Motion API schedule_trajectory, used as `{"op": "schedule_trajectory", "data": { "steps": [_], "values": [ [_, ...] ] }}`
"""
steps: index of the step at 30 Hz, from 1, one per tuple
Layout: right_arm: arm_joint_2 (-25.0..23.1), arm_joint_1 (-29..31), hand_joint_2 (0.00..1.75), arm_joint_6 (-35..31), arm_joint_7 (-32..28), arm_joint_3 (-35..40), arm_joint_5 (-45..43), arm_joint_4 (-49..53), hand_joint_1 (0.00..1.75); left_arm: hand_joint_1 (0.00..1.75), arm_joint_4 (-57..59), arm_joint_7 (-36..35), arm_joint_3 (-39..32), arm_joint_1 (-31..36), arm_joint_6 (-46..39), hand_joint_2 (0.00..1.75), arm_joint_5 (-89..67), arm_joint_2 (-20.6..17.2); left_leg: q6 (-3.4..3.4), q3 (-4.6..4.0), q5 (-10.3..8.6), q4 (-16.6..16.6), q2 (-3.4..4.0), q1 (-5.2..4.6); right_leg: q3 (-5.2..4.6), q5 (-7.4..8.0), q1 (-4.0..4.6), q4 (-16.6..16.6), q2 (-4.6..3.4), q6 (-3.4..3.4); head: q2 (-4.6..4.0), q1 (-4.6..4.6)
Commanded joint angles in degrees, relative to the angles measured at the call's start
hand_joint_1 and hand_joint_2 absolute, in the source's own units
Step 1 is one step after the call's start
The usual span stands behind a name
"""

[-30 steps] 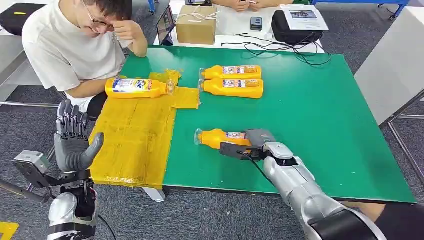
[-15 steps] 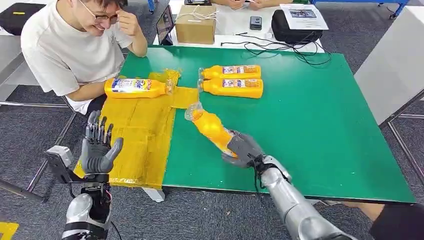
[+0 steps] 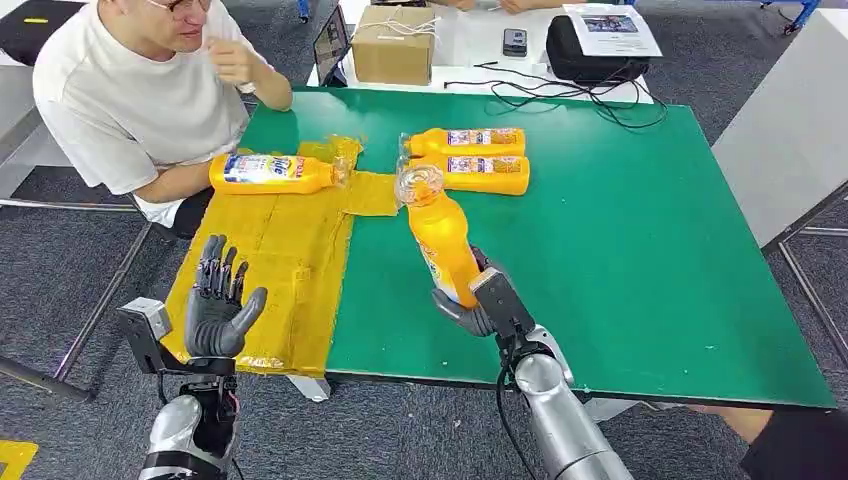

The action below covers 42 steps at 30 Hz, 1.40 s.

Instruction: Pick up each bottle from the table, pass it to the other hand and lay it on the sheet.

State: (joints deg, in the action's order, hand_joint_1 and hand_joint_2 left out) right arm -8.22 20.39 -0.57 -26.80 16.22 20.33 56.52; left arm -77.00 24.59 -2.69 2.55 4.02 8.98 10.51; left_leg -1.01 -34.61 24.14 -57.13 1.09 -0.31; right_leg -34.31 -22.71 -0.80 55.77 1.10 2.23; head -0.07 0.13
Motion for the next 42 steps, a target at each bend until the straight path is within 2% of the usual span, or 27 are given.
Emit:
{"op": "schedule_trajectory", "data": {
  "steps": [1, 2, 4, 6, 8, 10, 11, 16, 19, 20, 24, 26, 32, 42],
  "values": [
    [-0.2, -2.1, 1.75, -7.9, -3.3, 1.1, 3.4, 7.2, 1.75, 0.00, 2.0, 0.0, 3.4, -0.5, 0.1, 1.75, -1.3, 0.0, 0.09, 0.15, 0.08, 0.0, -0.11, 0.07, 0.17, -0.09, 0.05, 0.0, -0.04, -0.09, 0.00, -0.02],
    [-0.2, -3.7, 1.75, -10.6, -3.6, 2.5, 5.6, 10.5, 1.75, 0.00, 2.0, -0.4, 6.1, -1.3, 0.0, 1.75, -4.1, 0.0, 0.07, 0.12, 0.05, 0.0, -0.09, 0.05, 0.12, -0.06, 0.04, 0.0, -0.03, -0.07, 0.00, -0.02],
    [-0.1, -5.6, 1.75, -11.0, -2.1, 5.0, 7.4, 13.5, 1.75, 0.00, 2.7, 0.2, 10.5, -2.4, -2.9, 1.75, -11.3, -0.2, 0.06, 0.11, 0.06, 0.0, -0.13, 0.02, 0.12, -0.09, 0.01, 0.0, 0.01, -0.06, 0.00, -0.02],
    [0.2, -5.0, 1.75, -5.4, 0.0, 10.0, 8.6, 10.4, 1.75, 0.00, 1.4, 2.4, 15.2, -3.6, -1.8, 1.75, -16.9, -1.9, 0.06, 0.19, 0.12, 0.0, -0.14, 0.04, 0.21, -0.14, 0.03, 0.0, 0.00, -0.06, 0.00, 0.00],
    [-1.4, -2.9, 1.75, -6.1, -2.3, 14.6, 11.3, 5.3, 1.75, 0.00, -1.4, 3.2, 18.1, -4.0, -0.6, 1.75, -21.9, -3.4, 0.08, 0.24, 0.14, 0.0, 0.01, 0.05, 0.21, -0.10, 0.03, 0.0, -0.15, -0.07, 0.00, 0.00],
    [-3.3, -1.7, 1.75, -5.3, -2.2, 17.8, 12.1, 2.2, 1.75, 0.00, -1.7, 2.0, 18.3, -3.1, -0.9, 1.75, -23.4, -2.6, 0.12, 0.35, 0.25, 0.0, 0.00, 0.13, 0.35, -0.17, 0.10, 0.0, -0.22, -0.12, 0.00, 0.00],
    [-3.7, -0.8, 1.75, -5.1, -1.5, 19.6, 13.0, 0.5, 1.75, 0.00, -0.9, 1.8, 17.9, -2.6, -0.7, 1.75, -23.3, -2.1, 0.11, 0.15, 0.16, 0.0, 0.10, 0.10, 0.10, -0.07, 0.08, 0.0, -0.25, -0.10, 0.00, 0.00],
    [-6.2, 2.3, 1.75, -5.6, -1.7, 25.7, 15.3, -7.2, 1.75, 0.00, 3.2, 0.8, 17.7, 0.0, 3.7, 1.75, -19.0, -1.1, 0.16, 0.15, 0.13, 0.0, 0.11, 0.14, 0.09, -0.05, 0.11, 0.0, -0.30, -0.15, 0.00, -0.02],
    [-7.5, 4.0, 1.75, -5.6, -1.5, 27.1, 15.3, -9.4, 1.75, 0.00, 3.6, 1.0, 17.9, 1.0, 4.4, 1.75, -18.2, -1.3, 0.24, 0.27, 0.24, -0.1, -0.03, 0.23, 0.22, -0.17, 0.19, 0.0, -0.28, -0.22, 0.00, 0.00],
    [-7.7, 4.6, 1.75, -5.6, -1.3, 27.3, 15.1, -9.8, 1.75, 0.00, 3.2, 1.2, 18.3, 0.8, 4.9, 1.75, -18.1, -1.4, 0.11, 0.02, 0.06, 0.0, 0.05, 0.10, -0.03, -0.05, 0.08, 0.0, -0.18, -0.09, 0.00, 0.00],
    [-7.8, 5.7, 1.75, -5.0, -0.9, 27.3, 14.2, -10.7, 1.75, 0.00, 1.2, 3.0, 19.9, -0.2, 6.2, 1.75, -18.0, -1.6, 0.06, -0.10, 0.00, 0.1, -0.01, 0.03, -0.15, -0.03, 0.01, 0.0, -0.06, -0.04, 0.00, 0.00],
    [-7.9, 5.8, 1.75, -5.4, -0.9, 27.3, 14.0, -11.7, 1.75, 0.00, 0.4, 3.7, 20.6, 0.0, 6.8, 1.75, -17.3, -1.5, 0.13, 0.16, 0.13, 0.0, -0.10, 0.14, 0.15, -0.14, 0.10, 0.0, -0.08, -0.12, 0.00, 0.00],
    [-8.5, 5.4, 1.75, -7.1, -1.2, 27.8, 14.6, -13.1, 1.75, 0.00, 1.8, 2.6, 20.2, 1.4, 11.0, 1.75, -11.7, -1.2, 0.12, 0.02, 0.08, 0.0, -0.18, 0.10, 0.05, -0.12, 0.07, 0.0, 0.00, -0.11, 0.00, 0.00],
    [-8.6, 5.3, 1.75, -7.2, -1.2, 27.9, 14.6, -13.2, 1.75, 0.00, 2.0, 2.4, 20.1, 1.5, 11.0, 1.75, -11.4, -1.0, 0.07, -0.09, 0.03, 0.0, -0.16, 0.06, -0.08, -0.08, 0.04, 0.0, 0.05, -0.06, 0.00, -0.02]
  ]
}}
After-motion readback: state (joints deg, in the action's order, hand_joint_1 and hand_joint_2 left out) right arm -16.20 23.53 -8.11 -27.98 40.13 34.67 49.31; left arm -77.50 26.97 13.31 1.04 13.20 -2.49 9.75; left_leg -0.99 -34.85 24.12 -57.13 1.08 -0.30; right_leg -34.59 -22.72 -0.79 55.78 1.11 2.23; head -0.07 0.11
